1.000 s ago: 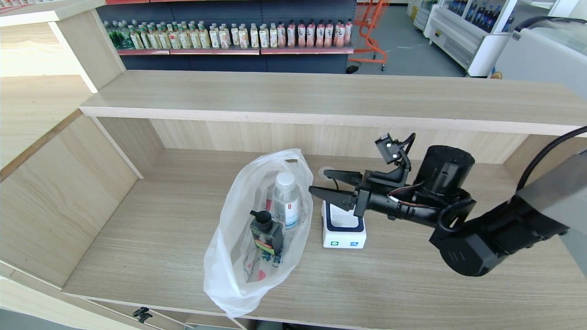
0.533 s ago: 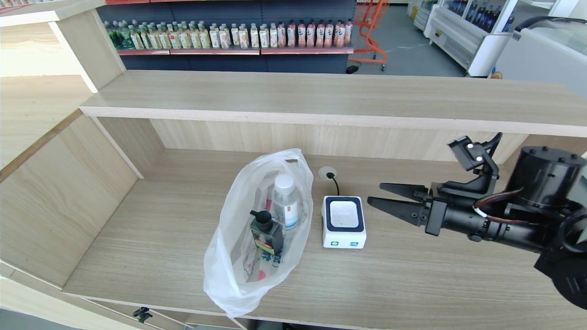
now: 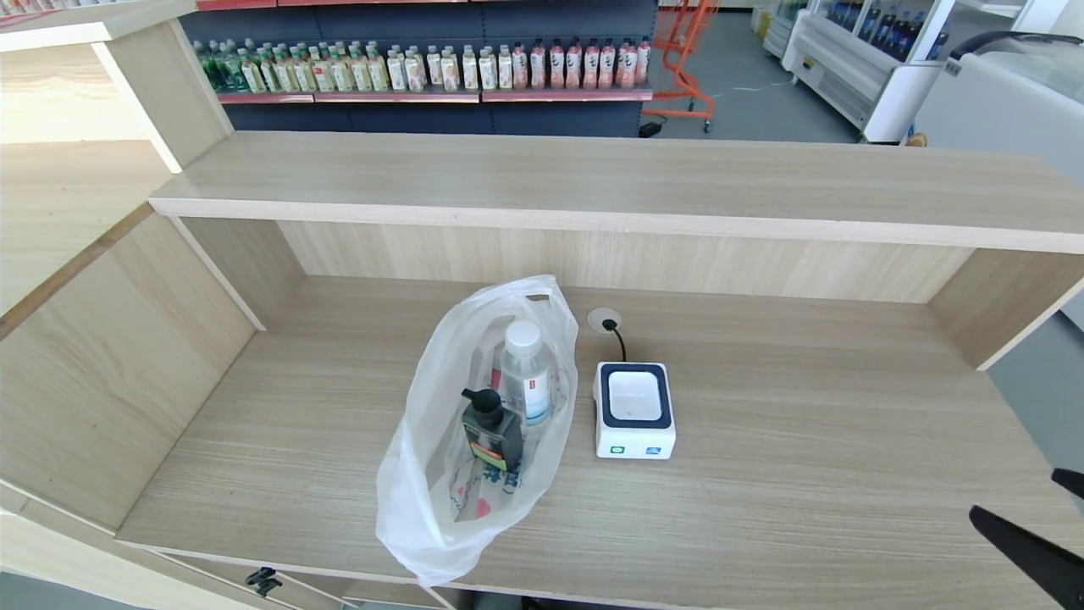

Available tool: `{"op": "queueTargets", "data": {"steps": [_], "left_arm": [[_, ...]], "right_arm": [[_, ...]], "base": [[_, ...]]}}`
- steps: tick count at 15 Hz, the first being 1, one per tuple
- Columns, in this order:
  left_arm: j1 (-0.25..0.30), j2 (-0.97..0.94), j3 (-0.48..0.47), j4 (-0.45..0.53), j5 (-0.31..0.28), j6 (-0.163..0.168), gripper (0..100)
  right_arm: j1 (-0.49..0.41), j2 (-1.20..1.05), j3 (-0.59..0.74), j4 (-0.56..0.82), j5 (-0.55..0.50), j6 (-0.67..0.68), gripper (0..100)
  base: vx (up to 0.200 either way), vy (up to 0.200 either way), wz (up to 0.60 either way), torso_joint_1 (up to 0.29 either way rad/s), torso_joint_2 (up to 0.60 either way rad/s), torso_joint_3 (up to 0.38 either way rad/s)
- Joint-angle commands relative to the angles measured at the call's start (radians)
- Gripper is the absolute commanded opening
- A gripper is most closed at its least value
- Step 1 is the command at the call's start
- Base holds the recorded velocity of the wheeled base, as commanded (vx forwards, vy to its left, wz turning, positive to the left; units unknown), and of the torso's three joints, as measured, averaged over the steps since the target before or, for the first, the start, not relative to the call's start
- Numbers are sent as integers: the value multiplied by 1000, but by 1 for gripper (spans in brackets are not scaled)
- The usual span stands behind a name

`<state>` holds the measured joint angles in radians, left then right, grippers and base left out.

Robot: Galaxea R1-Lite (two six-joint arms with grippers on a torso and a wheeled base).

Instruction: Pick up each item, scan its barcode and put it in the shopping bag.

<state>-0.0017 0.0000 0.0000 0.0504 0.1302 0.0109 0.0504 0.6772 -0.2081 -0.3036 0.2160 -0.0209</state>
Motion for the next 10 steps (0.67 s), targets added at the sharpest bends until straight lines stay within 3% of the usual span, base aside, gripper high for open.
{"op": "queueTargets", "data": {"steps": [1, 5, 10], "left_arm": [[0, 2, 0, 0, 0, 0, 100], [0, 2, 0, 0, 0, 0, 100], [0, 2, 0, 0, 0, 0, 100]], "right_arm": [[-35, -538, 208, 264, -210, 16, 100], [-53, -677, 208, 281, -214, 18, 100], [-53, -677, 208, 290, -211, -16, 100]], "base": [[0, 0, 0, 0, 0, 0], [0, 0, 0, 0, 0, 0], [0, 0, 0, 0, 0, 0]]}}
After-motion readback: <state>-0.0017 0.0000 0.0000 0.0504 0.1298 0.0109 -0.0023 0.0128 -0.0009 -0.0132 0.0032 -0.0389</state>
